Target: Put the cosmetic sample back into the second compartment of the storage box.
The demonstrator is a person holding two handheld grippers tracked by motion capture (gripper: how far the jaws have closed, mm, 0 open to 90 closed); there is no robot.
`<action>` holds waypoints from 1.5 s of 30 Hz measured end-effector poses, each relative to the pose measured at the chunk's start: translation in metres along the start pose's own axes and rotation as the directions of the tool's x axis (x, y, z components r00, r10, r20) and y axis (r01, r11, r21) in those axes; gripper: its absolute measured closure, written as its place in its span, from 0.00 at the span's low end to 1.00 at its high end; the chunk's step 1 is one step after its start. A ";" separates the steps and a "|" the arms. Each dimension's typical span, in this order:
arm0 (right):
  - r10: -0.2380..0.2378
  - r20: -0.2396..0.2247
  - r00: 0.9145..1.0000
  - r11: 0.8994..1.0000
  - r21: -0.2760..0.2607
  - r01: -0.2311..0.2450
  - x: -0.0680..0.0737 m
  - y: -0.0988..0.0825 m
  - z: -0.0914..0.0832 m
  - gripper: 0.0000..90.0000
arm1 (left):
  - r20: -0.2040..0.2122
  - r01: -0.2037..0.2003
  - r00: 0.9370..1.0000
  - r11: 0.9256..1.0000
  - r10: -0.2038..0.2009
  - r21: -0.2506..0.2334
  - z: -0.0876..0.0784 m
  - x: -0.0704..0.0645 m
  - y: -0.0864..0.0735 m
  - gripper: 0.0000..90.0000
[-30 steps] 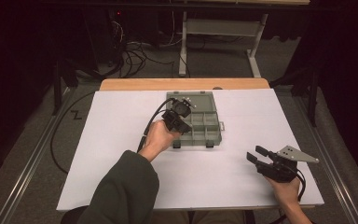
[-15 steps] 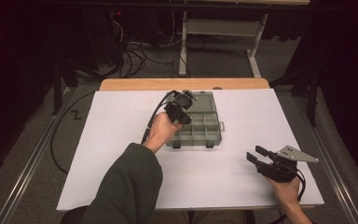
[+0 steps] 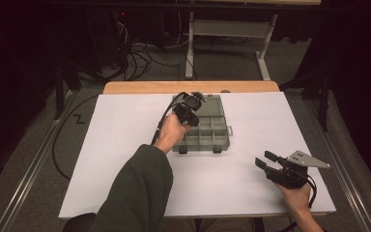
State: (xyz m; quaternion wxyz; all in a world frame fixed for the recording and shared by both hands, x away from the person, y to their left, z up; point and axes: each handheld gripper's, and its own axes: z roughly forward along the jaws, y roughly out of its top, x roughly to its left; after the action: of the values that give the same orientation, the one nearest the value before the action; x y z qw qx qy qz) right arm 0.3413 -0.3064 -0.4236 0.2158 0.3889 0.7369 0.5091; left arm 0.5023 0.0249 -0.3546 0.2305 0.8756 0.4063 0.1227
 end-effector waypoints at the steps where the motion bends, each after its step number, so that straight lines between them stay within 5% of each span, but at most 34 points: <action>1: 0.000 0.000 1.000 1.000 0.000 0.000 0.000 0.000 0.000 0.55 | 0.000 0.002 1.000 1.000 -0.002 0.003 0.001 0.001 0.000 0.89; 26: -0.003 -0.010 1.000 1.000 0.006 0.003 0.000 0.000 0.002 0.55 | -0.022 0.043 0.999 0.999 -0.042 0.032 0.022 0.009 0.000 0.89; 45: -0.003 -0.011 1.000 1.000 0.006 0.003 0.000 0.000 0.002 0.55 | -0.043 0.033 0.999 0.999 -0.031 0.033 0.013 0.006 -0.002 0.65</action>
State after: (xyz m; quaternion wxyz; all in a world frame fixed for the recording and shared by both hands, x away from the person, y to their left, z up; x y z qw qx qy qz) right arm 0.3428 -0.3058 -0.4243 0.2115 0.3856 0.7403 0.5085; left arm 0.5099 0.0269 -0.3670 0.2088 0.8700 0.4271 0.1305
